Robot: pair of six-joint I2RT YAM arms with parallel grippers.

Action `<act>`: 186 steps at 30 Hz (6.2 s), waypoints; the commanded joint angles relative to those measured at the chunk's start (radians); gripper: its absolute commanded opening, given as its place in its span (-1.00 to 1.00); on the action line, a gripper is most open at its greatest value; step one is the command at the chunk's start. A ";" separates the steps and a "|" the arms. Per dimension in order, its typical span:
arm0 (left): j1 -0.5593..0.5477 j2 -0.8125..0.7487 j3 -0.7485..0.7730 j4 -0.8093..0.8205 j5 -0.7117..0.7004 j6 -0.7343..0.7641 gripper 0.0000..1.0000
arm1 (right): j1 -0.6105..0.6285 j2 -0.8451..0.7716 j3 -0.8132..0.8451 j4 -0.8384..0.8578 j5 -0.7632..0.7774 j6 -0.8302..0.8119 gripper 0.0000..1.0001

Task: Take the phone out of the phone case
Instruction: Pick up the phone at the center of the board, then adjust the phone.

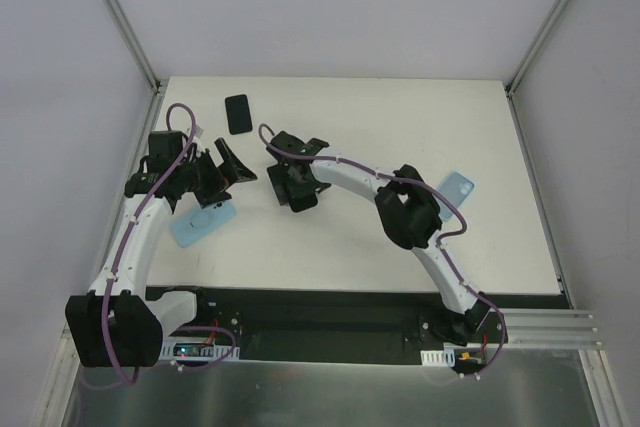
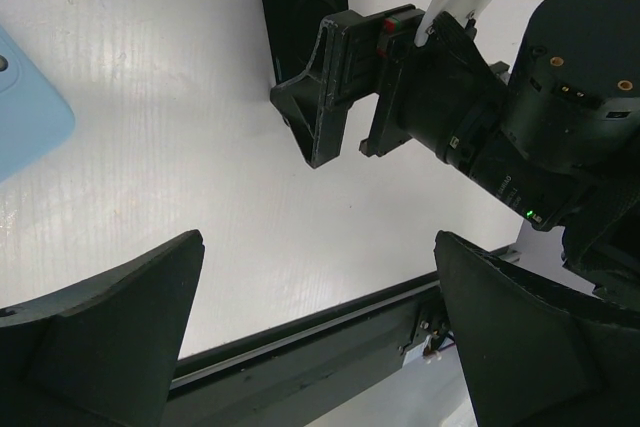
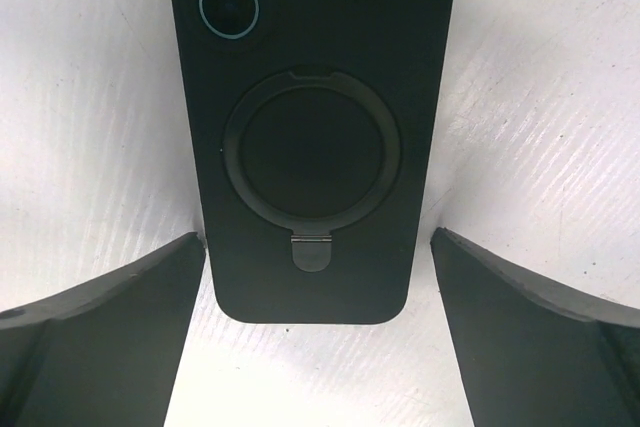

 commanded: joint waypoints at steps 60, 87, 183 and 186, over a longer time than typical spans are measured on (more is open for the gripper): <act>-0.222 0.625 0.023 0.540 0.218 -0.372 -1.00 | -0.103 -0.617 -0.667 0.395 -0.443 0.171 0.47; -0.227 0.495 0.003 0.422 0.166 -0.390 -1.00 | 0.325 -0.375 -0.338 0.067 0.450 -0.210 0.50; -0.198 0.132 -0.341 1.558 0.362 -0.810 0.60 | -0.253 -0.955 -1.113 1.484 -0.743 0.933 -0.97; -0.198 0.166 -0.335 1.662 0.355 -0.867 0.55 | -0.250 -0.918 -1.130 1.578 -0.748 0.999 -0.97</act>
